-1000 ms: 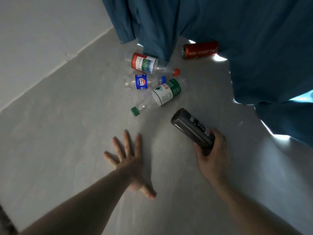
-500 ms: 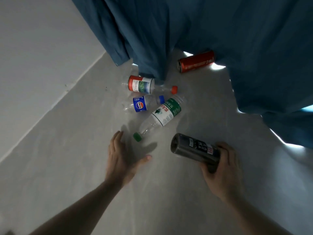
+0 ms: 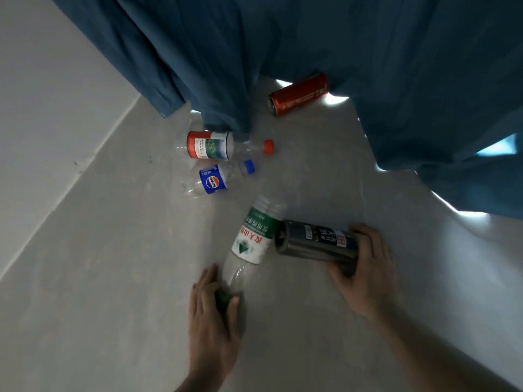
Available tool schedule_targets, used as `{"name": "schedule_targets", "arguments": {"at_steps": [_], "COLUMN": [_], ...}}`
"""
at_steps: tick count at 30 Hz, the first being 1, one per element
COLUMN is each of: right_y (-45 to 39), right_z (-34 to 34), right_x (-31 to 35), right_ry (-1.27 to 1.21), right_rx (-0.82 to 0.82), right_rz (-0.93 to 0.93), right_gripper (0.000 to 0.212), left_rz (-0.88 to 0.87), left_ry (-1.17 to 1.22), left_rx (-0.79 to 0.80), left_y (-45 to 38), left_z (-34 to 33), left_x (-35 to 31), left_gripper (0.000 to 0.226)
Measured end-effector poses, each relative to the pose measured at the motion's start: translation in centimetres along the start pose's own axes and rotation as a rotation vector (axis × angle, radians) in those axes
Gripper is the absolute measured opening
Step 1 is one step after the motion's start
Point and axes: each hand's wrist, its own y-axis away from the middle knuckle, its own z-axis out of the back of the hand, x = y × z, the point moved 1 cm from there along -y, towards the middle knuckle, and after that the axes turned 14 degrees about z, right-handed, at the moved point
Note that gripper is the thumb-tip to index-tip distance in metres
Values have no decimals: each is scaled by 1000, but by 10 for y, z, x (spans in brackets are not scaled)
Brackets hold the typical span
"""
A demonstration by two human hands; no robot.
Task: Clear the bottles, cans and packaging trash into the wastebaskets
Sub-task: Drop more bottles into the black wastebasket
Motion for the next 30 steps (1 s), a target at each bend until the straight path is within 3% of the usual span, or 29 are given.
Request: {"name": "schedule_targets", "arguments": {"at_steps": [6, 16, 20, 23, 26, 28, 30], "right_y": [-1, 3, 15, 55, 129, 178, 212], "right_z": [1, -2, -2, 9, 29, 46, 70], "right_x": [1, -1, 1, 7, 4, 1, 7], "right_ry": [3, 27, -11, -23, -64, -117, -217], "right_rx": [-17, -39, -83, -128, -101, -21, 127], "right_rz": [11, 32, 23, -59, -117, -142, -256], "right_gripper": [64, 59, 55, 54, 57, 57, 49], "left_rz": [10, 100, 74, 52, 33, 129, 245], "left_ry": [-87, -197, -180, -155, -278, -352, -402], "left_rx": [-91, -22, -45, -61, 8, 108, 193], "left_y": [40, 46, 49, 49, 58, 82, 124], "left_z": [-14, -11, -12, -11, 3, 22, 45], "left_x": [8, 5, 9, 9, 11, 5, -3], "left_gripper": [44, 52, 31, 31, 56, 64, 50]}}
